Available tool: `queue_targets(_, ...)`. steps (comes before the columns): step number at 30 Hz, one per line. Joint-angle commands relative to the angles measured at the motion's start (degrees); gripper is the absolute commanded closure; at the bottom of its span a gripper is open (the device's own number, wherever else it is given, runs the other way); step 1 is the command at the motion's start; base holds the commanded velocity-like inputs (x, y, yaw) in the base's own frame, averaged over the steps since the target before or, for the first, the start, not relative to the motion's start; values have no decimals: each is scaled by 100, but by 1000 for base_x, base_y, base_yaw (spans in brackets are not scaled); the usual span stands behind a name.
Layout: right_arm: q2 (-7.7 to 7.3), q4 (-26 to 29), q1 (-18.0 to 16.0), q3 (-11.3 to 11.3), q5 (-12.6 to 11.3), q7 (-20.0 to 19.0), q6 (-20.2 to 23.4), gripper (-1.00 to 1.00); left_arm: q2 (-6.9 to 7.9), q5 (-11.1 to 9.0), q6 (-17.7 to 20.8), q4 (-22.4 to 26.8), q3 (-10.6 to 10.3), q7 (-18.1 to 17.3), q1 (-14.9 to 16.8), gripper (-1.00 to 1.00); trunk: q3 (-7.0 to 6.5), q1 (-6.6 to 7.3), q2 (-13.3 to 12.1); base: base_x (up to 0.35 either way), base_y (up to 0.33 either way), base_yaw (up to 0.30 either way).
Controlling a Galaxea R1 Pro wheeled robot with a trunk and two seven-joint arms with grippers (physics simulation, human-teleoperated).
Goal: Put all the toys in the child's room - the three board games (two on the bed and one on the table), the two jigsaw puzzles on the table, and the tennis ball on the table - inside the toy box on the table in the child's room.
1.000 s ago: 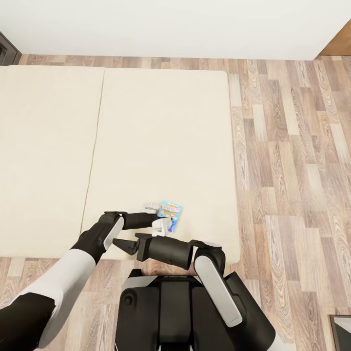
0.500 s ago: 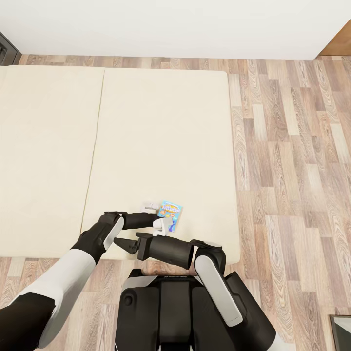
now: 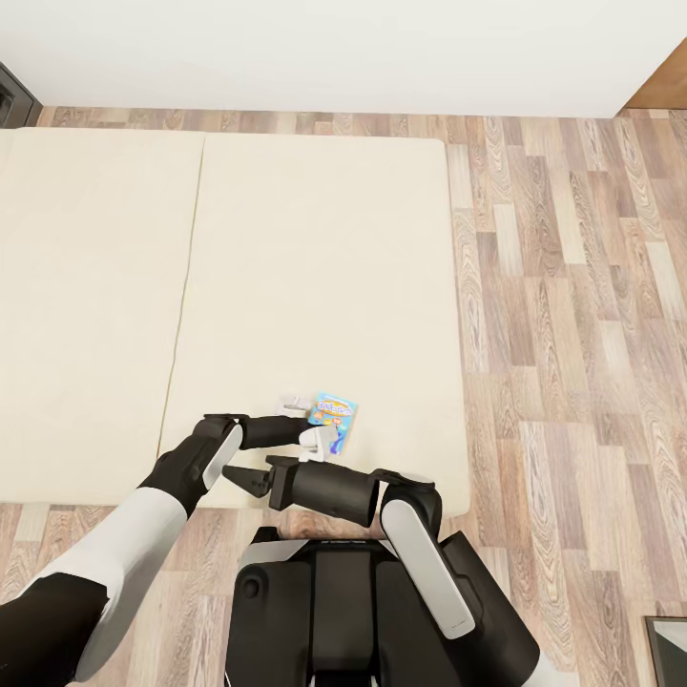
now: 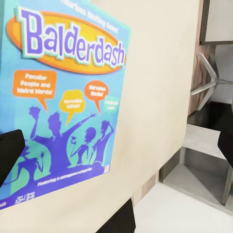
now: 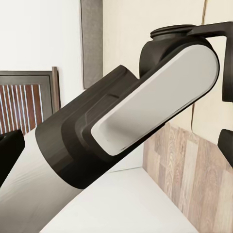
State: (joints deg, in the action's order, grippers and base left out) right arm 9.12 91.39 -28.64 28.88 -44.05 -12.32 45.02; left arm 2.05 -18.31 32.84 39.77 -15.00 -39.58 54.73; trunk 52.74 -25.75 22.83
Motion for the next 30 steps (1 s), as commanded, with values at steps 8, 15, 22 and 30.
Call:
queue_targets(8,5,2,-2,-7,19,-20,57,-100,6,-50,38,4,-28,11,3,-100,6,-3,9,0,0,0)
queue_targets(15,5,2,-2,-20,19,-24,52,-100,6,-50,38,4,-28,11,3,-100,6,-3,9,0,0,0)
queue_targets(22,4,2,-2,-19,19,-25,57,-100,6,-50,38,4,-21,11,3,-100,6,-3,9,0,0,0)
queue_targets(30,4,2,-2,-14,19,-25,59,-100,6,-50,38,4,-20,11,3,-100,6,-3,9,0,0,0)
